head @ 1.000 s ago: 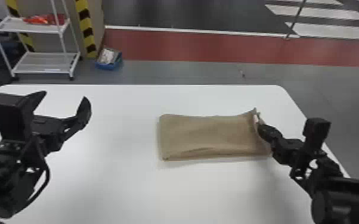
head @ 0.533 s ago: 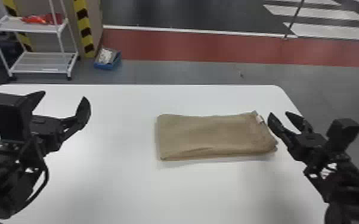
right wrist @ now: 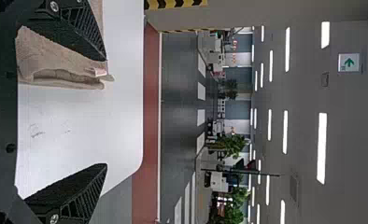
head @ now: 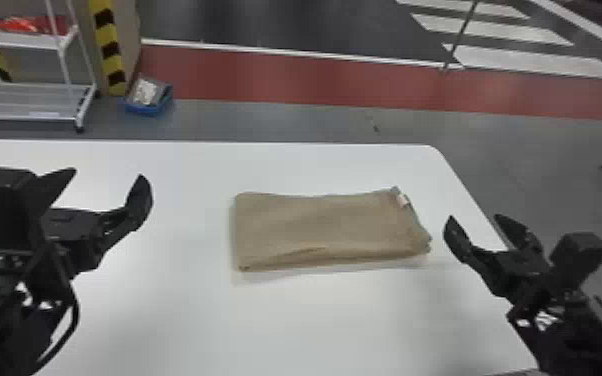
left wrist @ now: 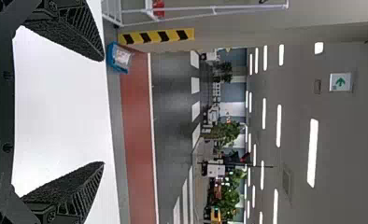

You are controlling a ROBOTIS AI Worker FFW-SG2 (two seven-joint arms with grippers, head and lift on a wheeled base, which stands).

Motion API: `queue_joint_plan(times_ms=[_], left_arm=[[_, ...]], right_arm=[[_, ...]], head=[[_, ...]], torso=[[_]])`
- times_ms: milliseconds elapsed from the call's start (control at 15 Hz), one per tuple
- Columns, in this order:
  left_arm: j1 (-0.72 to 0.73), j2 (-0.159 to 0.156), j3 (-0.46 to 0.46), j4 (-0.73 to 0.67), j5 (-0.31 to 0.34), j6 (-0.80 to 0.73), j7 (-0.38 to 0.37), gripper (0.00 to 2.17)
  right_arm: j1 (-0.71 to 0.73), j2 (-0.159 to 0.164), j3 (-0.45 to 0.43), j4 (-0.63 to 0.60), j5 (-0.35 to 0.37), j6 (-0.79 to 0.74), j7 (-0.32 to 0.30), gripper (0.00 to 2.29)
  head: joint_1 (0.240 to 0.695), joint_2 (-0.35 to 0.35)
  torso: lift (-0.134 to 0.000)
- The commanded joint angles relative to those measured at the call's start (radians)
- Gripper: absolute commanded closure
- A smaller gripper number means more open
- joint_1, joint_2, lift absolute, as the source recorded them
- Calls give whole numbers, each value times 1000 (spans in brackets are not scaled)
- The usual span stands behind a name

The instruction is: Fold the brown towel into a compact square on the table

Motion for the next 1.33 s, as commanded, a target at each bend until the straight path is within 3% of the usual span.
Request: queue_joint_plan(times_ms=[0,200,467,733,1267], left_arm=[[-22,-38,-88,2,9,26,7,97],[-79,-84,-223,48,8,87,29,191],[-189,-168,-337,163,6,189,58,340],[-303,-223,-383,308,4,247,58,343],[-367,-234,-361,421,-72,299,62,356]], right_arm=[[42,-2,-33,-10,-21,-38,2,70],[83,-2,-70,-32,-50,-62,8,73],[118,-1,-73,-33,-50,-115,11,83],[131,-4,-70,-32,-41,-142,20,83],[98,-25,-65,45,-38,-182,40,83]], head=[[695,-242],[695,-344],[695,-350],[695,-350],[695,-350]], torso=[[-128],[-128],[-128],[-128],[-128]])
